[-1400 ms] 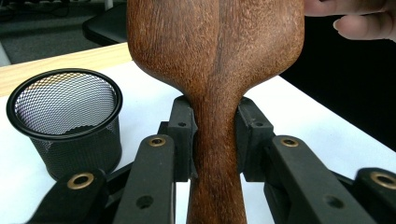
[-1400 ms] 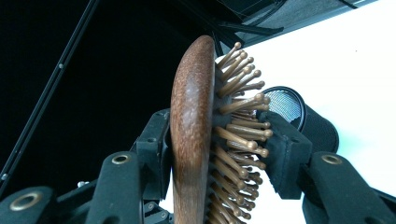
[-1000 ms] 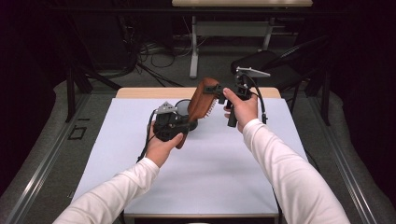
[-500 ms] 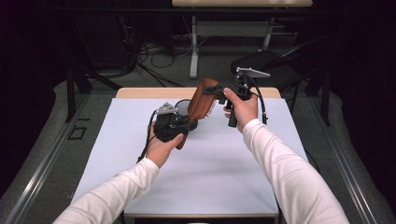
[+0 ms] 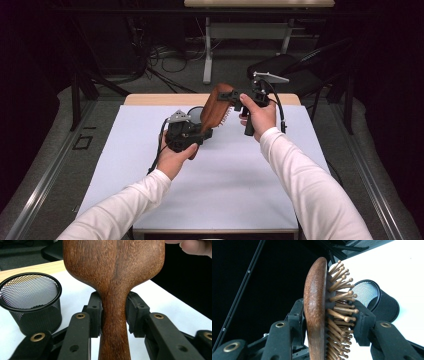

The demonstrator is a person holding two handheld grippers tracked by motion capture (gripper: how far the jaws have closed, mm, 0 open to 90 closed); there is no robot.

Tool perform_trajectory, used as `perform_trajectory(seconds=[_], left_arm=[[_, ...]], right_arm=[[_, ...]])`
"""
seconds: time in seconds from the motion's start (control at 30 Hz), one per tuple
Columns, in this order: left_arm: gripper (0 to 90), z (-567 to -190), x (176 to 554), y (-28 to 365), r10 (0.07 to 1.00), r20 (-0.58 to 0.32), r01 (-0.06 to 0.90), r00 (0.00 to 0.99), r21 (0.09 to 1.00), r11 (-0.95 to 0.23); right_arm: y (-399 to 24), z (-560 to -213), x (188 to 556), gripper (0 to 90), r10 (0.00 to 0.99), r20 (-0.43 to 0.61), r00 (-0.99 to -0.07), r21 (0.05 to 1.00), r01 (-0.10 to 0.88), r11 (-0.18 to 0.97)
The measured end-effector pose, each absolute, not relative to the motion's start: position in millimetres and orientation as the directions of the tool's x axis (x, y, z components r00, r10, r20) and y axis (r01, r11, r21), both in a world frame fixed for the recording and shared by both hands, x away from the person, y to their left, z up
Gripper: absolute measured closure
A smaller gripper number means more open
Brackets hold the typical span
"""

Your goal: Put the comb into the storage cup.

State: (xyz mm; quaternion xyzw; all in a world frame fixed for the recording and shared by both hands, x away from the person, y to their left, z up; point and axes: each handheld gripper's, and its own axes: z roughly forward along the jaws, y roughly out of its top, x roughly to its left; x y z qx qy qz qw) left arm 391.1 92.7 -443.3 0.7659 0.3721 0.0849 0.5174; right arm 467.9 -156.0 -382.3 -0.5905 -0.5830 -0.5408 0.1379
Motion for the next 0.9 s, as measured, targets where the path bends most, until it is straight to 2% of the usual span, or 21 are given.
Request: perform_trajectory(seconds=[0.6, 0.9], left_arm=[[45.2, -444, 394, 103, 0.668, -0.290, 0.505, 0.685, 0.850, -0.150], [35.9, -446, 396, 105, 0.690, -0.224, 0.466, 0.688, 0.865, -0.185]], right_arm=[[-163, -384, 471, 52.4, 0.545, 0.798, -0.258, 0.470, 0.833, -0.292], [-164, -386, 476, 52.4, 0.551, 0.796, -0.251, 0.468, 0.833, -0.296]])
